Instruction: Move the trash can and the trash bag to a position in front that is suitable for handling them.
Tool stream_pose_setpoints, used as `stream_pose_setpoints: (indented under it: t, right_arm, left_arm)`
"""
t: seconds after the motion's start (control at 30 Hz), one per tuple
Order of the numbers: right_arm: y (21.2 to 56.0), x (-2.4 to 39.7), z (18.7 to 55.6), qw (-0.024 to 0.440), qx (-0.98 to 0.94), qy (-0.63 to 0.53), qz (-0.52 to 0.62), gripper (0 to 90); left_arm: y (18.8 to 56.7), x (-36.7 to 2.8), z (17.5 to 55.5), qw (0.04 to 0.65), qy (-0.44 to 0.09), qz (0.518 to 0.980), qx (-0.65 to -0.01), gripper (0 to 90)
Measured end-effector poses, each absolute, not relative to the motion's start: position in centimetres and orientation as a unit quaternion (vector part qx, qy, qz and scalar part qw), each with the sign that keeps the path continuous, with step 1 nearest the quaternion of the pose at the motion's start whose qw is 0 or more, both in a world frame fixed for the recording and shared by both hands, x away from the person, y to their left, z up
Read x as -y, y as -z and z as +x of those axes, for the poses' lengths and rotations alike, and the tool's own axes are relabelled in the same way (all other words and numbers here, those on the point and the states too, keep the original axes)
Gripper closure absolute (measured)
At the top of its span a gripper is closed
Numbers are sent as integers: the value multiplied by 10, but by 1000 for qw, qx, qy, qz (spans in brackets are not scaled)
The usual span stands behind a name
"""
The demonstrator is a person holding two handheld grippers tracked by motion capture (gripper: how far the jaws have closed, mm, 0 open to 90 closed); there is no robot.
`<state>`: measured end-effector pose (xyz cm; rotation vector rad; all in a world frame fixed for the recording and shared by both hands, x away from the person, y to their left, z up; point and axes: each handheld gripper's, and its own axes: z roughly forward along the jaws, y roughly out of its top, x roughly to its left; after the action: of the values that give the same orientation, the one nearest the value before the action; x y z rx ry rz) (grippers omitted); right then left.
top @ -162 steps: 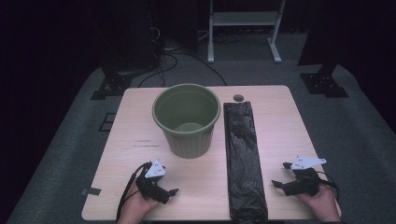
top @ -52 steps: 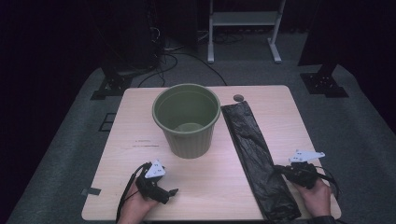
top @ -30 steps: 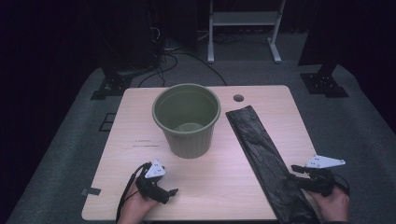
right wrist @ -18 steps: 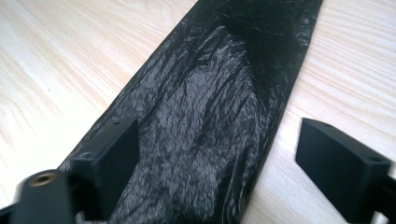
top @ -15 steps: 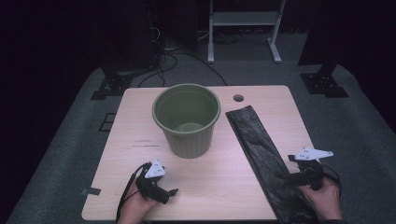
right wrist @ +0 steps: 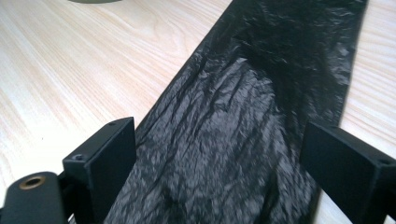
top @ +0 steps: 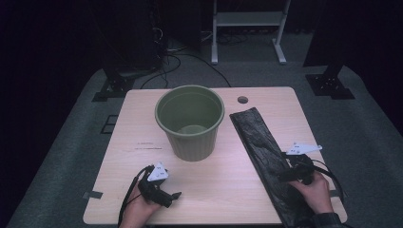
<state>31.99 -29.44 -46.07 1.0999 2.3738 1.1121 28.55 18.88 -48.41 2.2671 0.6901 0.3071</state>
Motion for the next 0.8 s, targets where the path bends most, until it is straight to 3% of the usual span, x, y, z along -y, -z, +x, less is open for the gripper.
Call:
stream_pose_setpoints:
  t: [0.6, 0.8]
  right_arm:
    - [483, 281, 336, 155, -841, -348, 384, 124]
    - [483, 281, 336, 155, -840, -350, 384, 124]
  left_arm:
    - [482, -191, 287, 378, -113, 877, -274, 0]
    - [456, -199, 286, 410, -113, 858, -286, 0]
